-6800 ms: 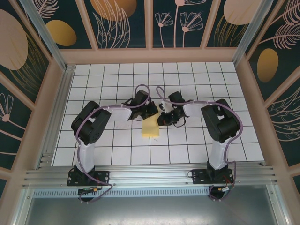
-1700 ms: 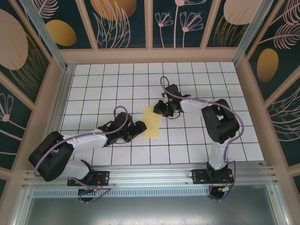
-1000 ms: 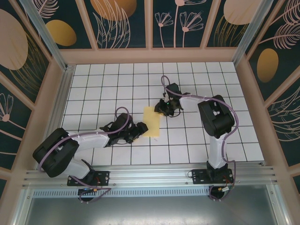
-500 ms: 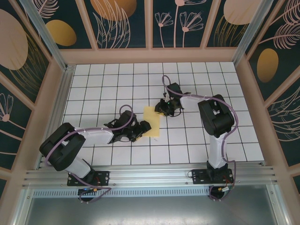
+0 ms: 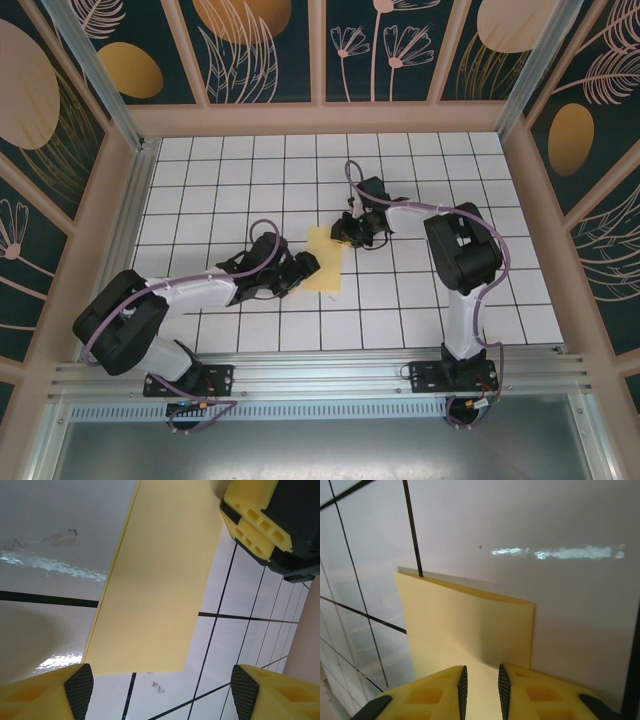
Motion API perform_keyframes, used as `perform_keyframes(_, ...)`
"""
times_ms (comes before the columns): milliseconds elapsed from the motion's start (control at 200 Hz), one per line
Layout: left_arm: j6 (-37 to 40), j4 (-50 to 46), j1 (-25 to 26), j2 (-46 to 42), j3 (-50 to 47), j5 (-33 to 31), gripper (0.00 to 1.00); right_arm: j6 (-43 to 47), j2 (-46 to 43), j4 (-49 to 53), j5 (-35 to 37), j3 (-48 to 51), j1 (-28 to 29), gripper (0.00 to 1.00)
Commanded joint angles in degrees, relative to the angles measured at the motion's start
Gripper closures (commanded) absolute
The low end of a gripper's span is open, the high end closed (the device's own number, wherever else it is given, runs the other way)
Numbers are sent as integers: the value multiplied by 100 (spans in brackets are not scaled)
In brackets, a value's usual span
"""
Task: Fold a paper plane with a square sheet of paper (pick it up from the middle)
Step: First fold in half a square sheet of paper at the center of the table.
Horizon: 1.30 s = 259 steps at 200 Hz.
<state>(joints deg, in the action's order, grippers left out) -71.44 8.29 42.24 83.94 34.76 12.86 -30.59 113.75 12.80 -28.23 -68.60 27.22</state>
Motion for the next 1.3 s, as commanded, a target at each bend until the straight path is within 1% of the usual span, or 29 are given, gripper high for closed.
perform_keyframes(0,-177,-159,19,-198,-173,-281,26,456,-425,719,998,-6,334,67)
perform_keyframes(30,-220,-170,16,-244,-218,-337,26,524,-488,826,1222,3,379,65)
perform_keyframes(170,-482,-105,-91,-568,-556,-517,27,859,-765,1356,2435,-85,1130,54)
perform_keyframes(290,-647,74,-278,-919,-957,-497,28,1082,-845,1710,3008,-90,1587,44)
perform_keyframes(335,-675,75,-337,-1037,-1059,-486,29,1164,-857,1814,3151,-92,1722,41)
perform_keyframes(415,-696,74,-439,-1183,-1191,-467,29,1275,-847,1925,3361,-98,1951,31)
perform_keyframes(490,-680,50,-525,-1263,-1253,-444,29,1332,-801,1928,3375,-103,2094,24)
perform_keyframes(605,-626,6,-599,-1326,-1283,-416,30,1371,-693,1914,3328,-190,2194,15)
perform_keyframes(701,-617,4,-628,-1353,-1323,-412,30,1438,-598,1945,3314,-299,2252,12)
perform_keyframes(886,-608,5,-660,-1380,-1385,-395,30,1481,-468,2033,3386,-554,2296,13)
perform_keyframes(1026,-610,-11,-682,-1389,-1400,-401,30,1477,-251,2037,3363,-583,2305,12)
perform_keyframes(1206,-613,-21,-697,-1387,-1406,-399,30,1477,-25,1996,3273,-540,2305,5)
perform_keyframes(1291,-604,-28,-695,-1389,-1393,-391,30,1458,26,1954,3241,-456,2290,5)
